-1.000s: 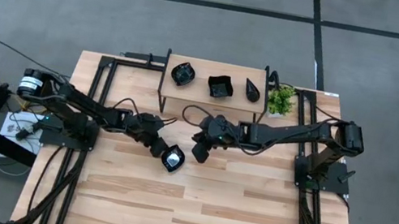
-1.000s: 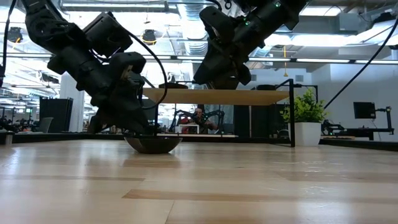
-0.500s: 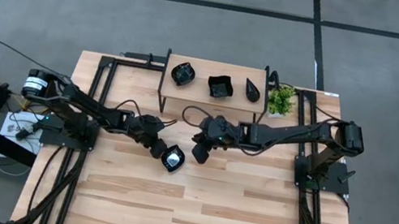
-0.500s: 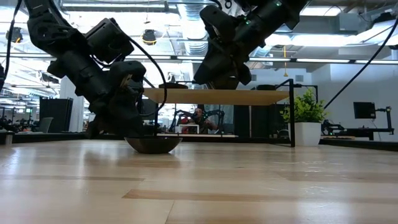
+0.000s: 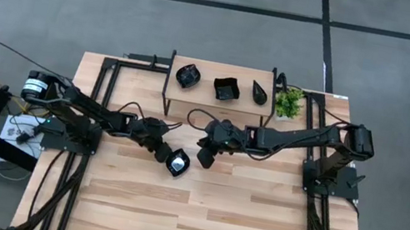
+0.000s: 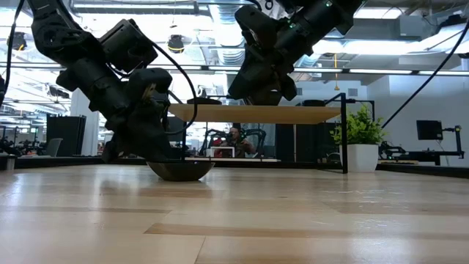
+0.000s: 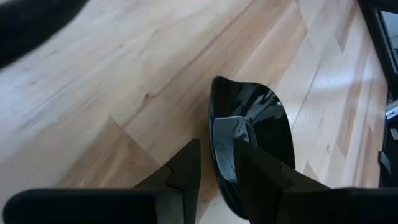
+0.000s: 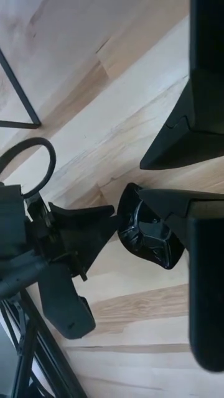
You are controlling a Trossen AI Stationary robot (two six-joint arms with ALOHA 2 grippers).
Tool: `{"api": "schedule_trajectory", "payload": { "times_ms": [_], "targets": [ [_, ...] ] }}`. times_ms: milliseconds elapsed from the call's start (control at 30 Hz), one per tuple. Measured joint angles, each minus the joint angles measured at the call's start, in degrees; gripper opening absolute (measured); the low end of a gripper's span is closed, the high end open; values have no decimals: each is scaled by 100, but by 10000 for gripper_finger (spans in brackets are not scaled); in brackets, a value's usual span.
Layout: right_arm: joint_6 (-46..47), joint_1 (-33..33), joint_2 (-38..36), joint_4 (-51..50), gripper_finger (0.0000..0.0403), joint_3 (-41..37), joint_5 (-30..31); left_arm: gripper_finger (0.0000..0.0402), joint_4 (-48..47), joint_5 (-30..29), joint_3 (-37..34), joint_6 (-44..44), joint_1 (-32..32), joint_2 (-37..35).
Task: Pick & Place Mini shaped plates
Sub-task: Stack the black leaf shaped plate on top of the black leaf shaped plate on the shelf
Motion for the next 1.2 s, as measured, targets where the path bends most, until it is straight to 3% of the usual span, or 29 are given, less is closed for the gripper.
{"api": "schedule_trajectory", "payload": {
  "times_ms": [933,1200],
  "targets": [
    [0,33,0,0,56,0,-144,97,-30,394,0,-15,-2,0],
    [0,33,0,0,56,0,-144,75,-46,388,-1,0,-1,0]
  ]
}}
